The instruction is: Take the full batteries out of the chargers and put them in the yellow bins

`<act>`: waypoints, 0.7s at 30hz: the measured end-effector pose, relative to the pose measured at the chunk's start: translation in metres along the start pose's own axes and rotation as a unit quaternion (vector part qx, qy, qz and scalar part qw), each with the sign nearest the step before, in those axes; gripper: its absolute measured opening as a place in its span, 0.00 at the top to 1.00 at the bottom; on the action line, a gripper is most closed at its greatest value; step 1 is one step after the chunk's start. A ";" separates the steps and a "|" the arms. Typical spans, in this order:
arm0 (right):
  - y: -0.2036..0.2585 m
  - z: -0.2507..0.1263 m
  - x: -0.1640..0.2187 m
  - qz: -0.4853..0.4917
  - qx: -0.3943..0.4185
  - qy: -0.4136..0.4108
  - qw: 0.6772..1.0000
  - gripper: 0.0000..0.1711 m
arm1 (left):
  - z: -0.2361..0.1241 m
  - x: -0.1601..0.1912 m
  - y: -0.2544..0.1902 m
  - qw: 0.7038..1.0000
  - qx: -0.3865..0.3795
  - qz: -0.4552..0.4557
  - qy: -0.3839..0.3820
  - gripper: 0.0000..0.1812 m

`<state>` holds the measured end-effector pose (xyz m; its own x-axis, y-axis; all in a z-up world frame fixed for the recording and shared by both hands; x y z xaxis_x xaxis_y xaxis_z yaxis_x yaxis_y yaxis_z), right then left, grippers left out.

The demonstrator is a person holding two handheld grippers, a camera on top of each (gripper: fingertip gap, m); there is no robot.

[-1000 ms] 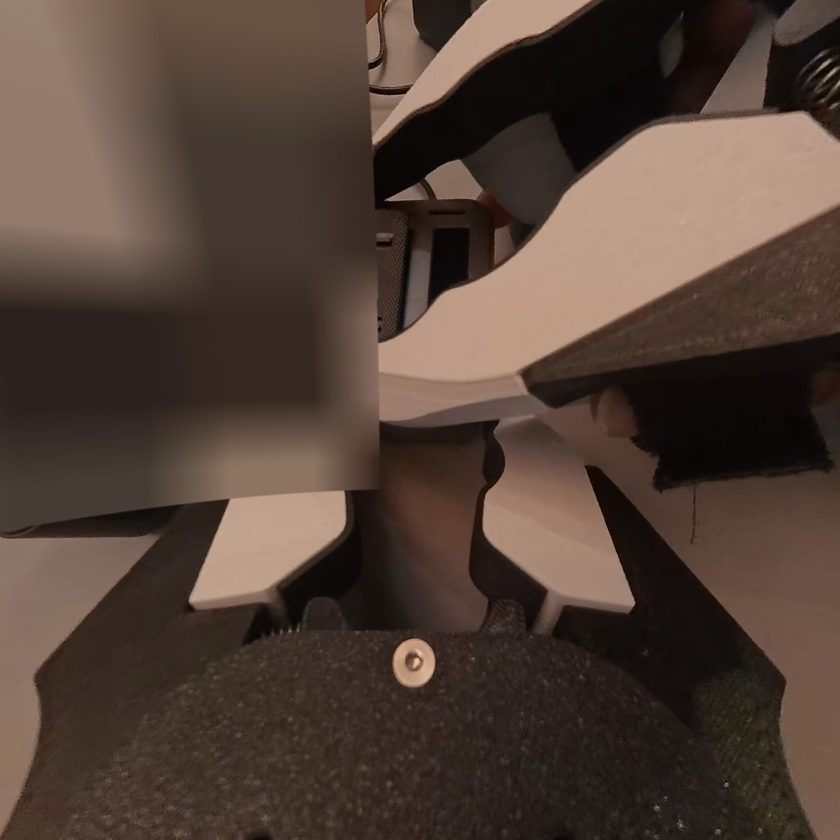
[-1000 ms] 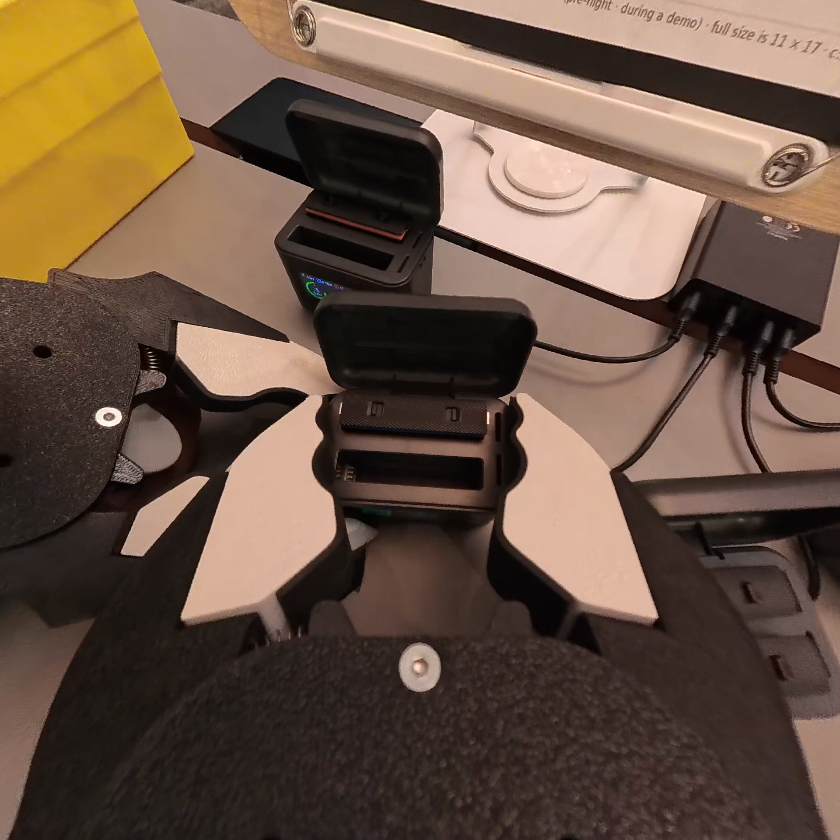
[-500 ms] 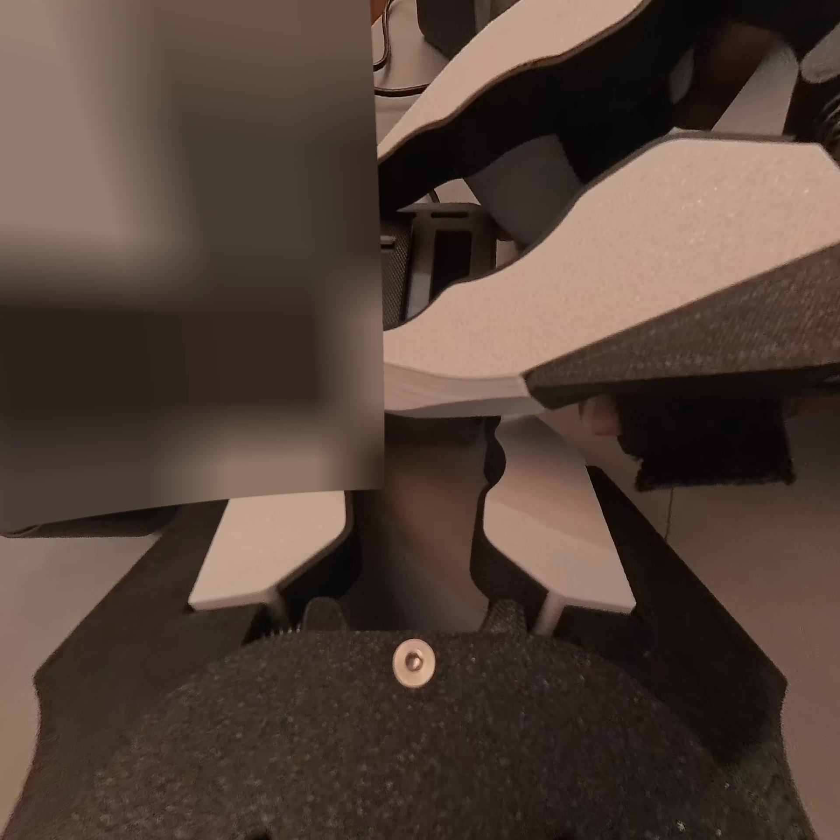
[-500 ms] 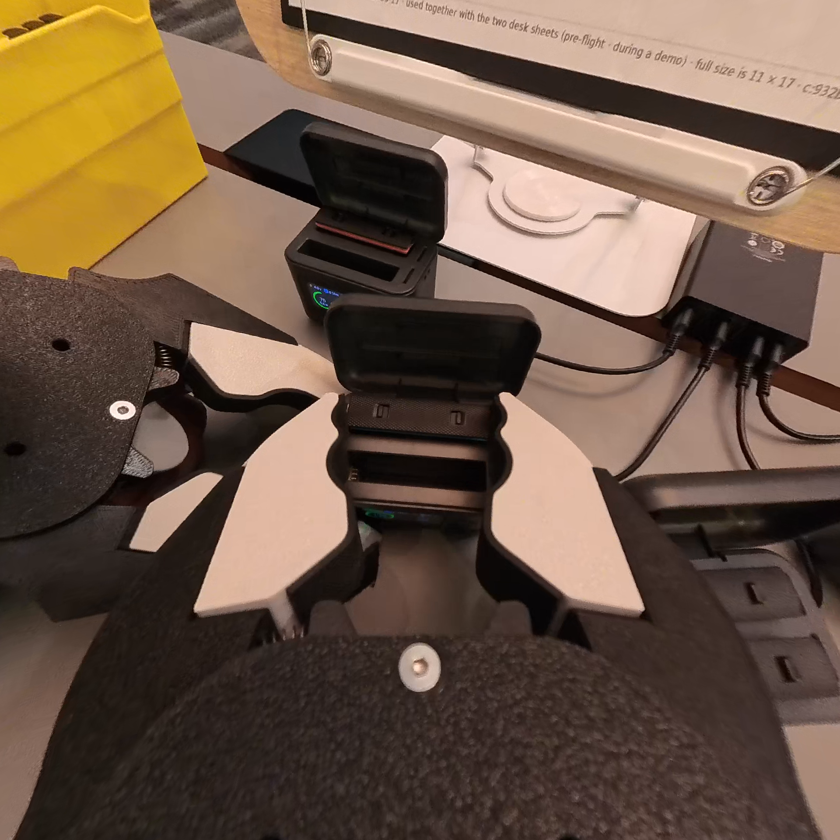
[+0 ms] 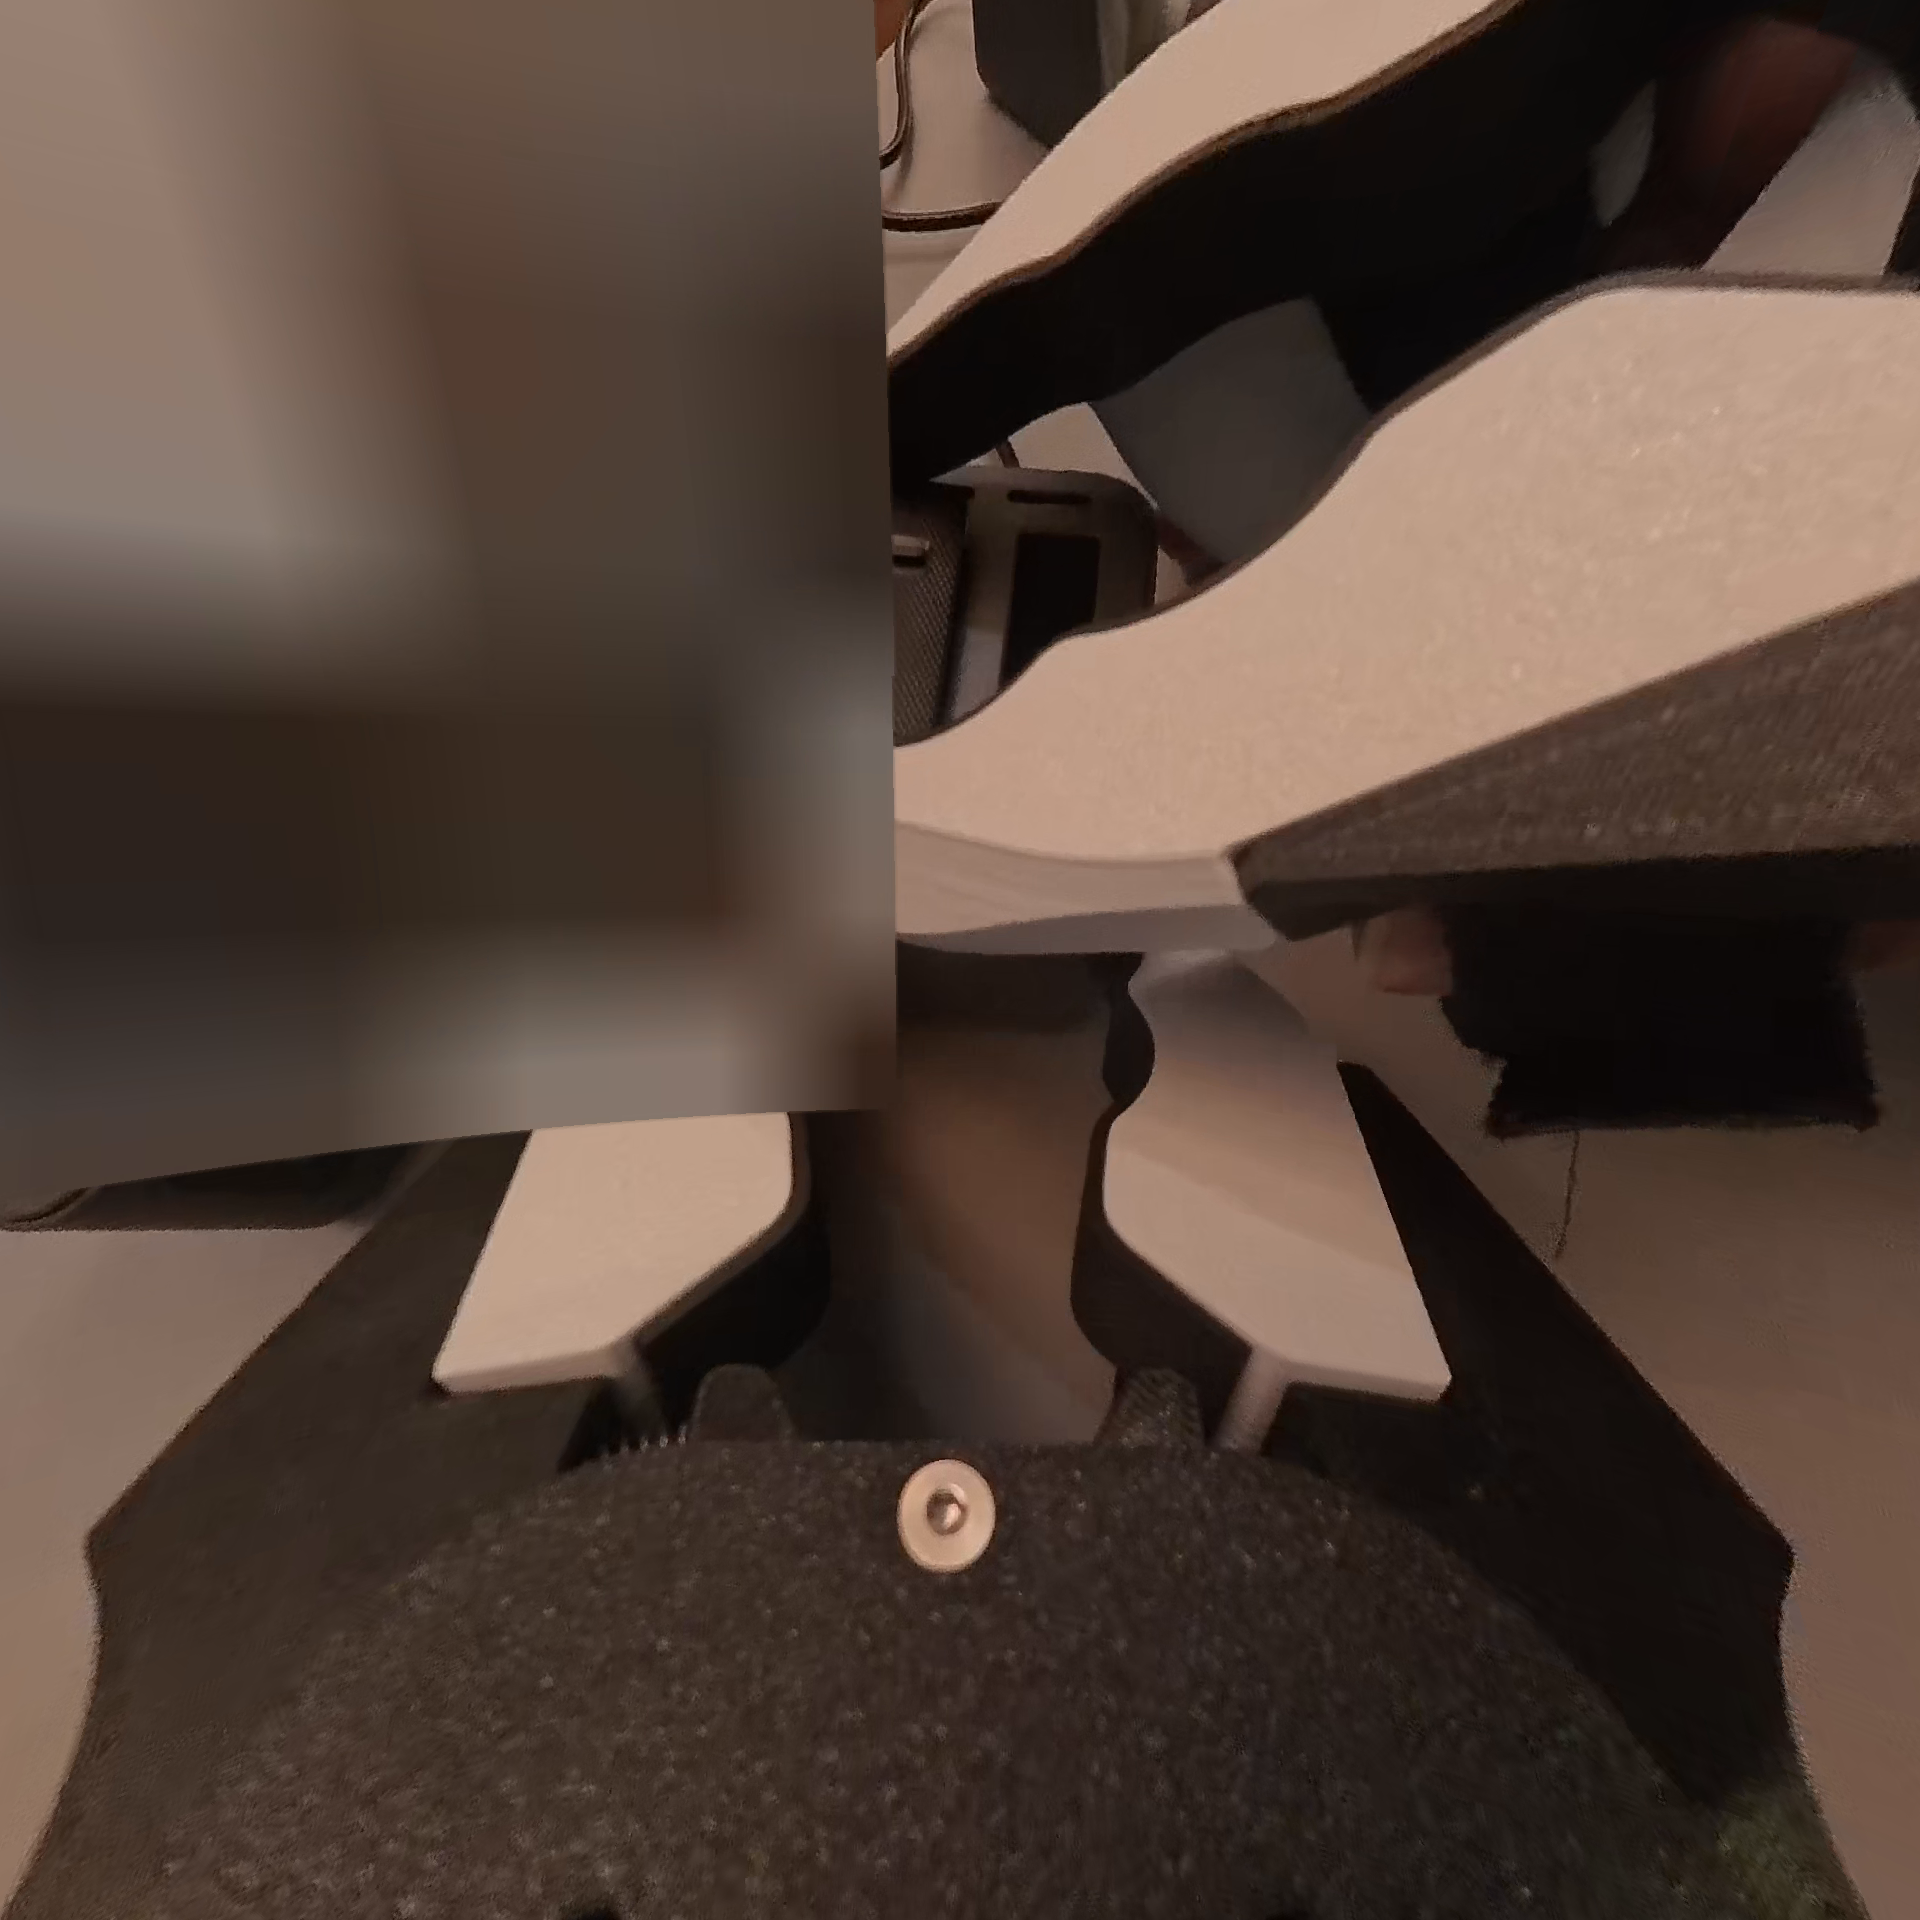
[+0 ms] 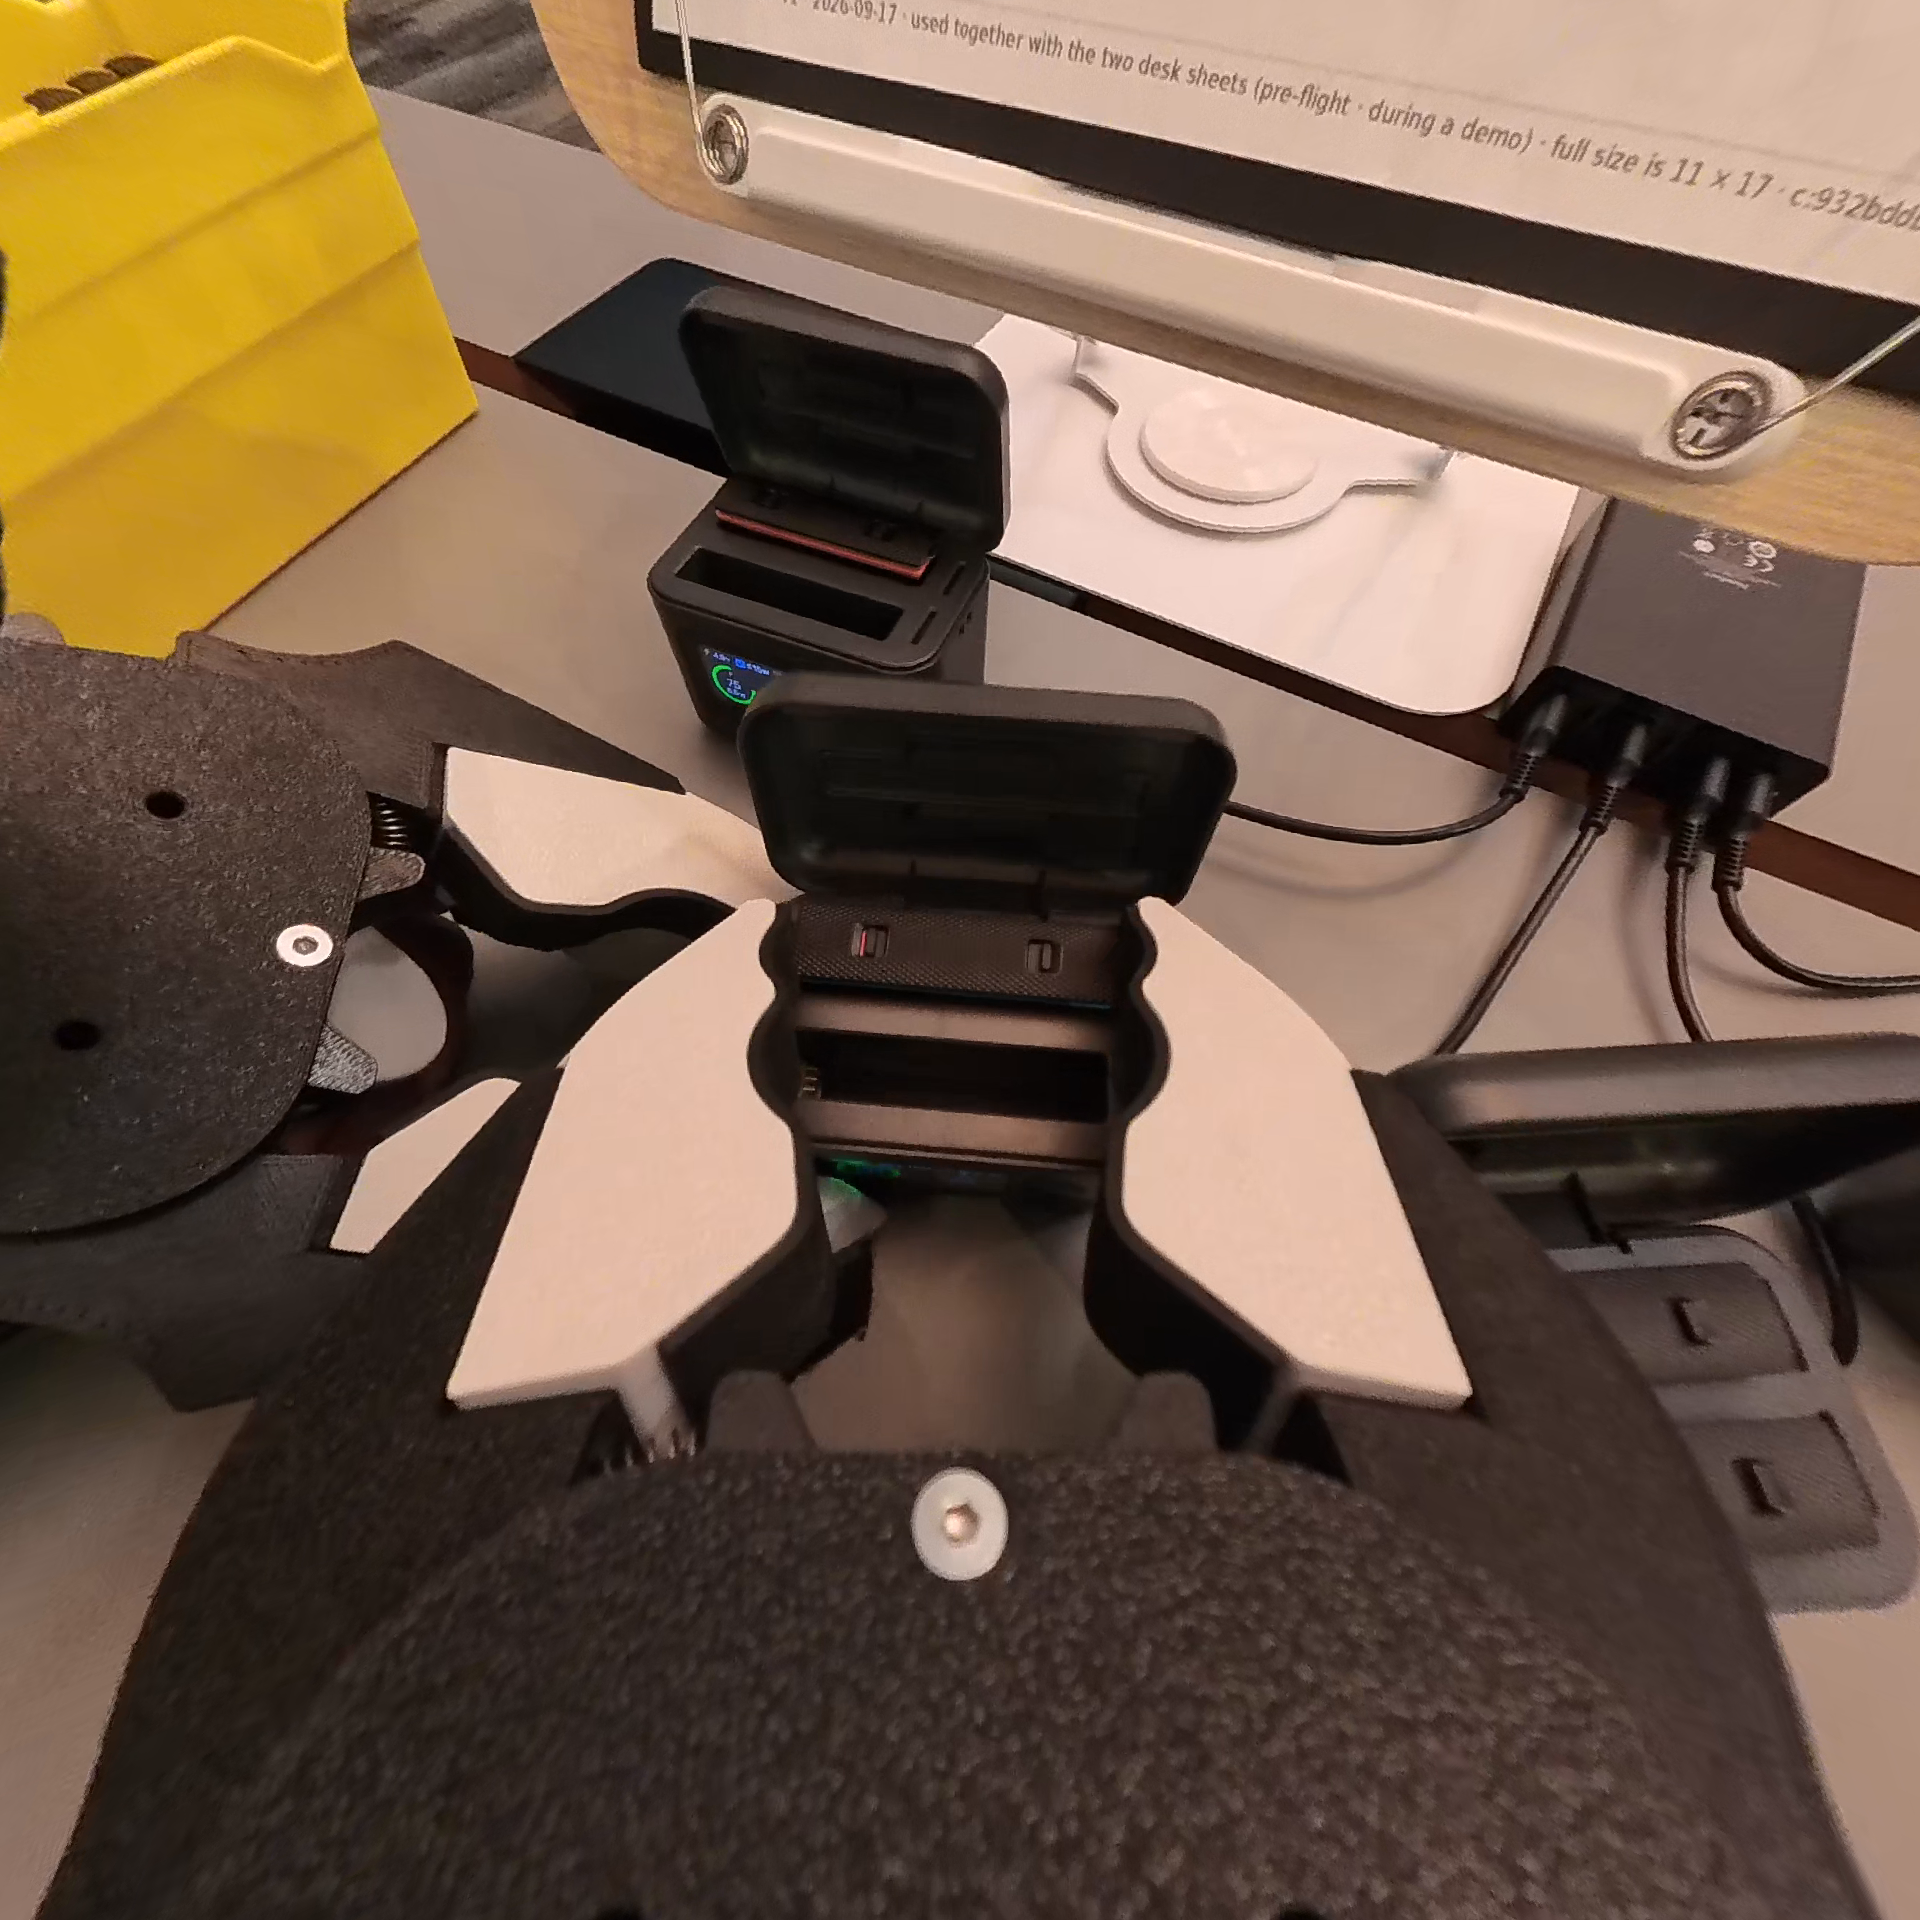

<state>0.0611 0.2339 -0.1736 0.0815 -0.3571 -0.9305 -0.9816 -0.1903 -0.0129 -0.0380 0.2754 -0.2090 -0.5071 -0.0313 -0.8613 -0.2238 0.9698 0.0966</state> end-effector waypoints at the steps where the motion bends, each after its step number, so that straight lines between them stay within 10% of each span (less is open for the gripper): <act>1: 0.000 0.000 0.000 0.002 0.000 0.000 1.000 0.66 | 0.000 0.000 0.000 1.000 0.000 0.000 0.000 0.69; 21: -0.010 -0.048 -0.059 0.022 -0.033 -0.062 0.997 0.66 | 0.000 0.001 0.002 1.000 0.010 -0.017 0.005 0.69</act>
<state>0.0741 0.2127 -0.1004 0.0133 -0.2520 -0.9676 -0.9697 -0.2392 0.0490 -0.0395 0.2772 -0.2097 -0.5085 -0.0671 -0.8584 -0.2240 0.9730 0.0566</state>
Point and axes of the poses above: each gripper's, where its closed fingertips meet, z out along the fingers, x out of its underside, y = z × x across the jaws, the point moved 10 cm from there along -z, back along the fingers, and after that the axes turned 8 degrees about -y, right-handed, at the moved point
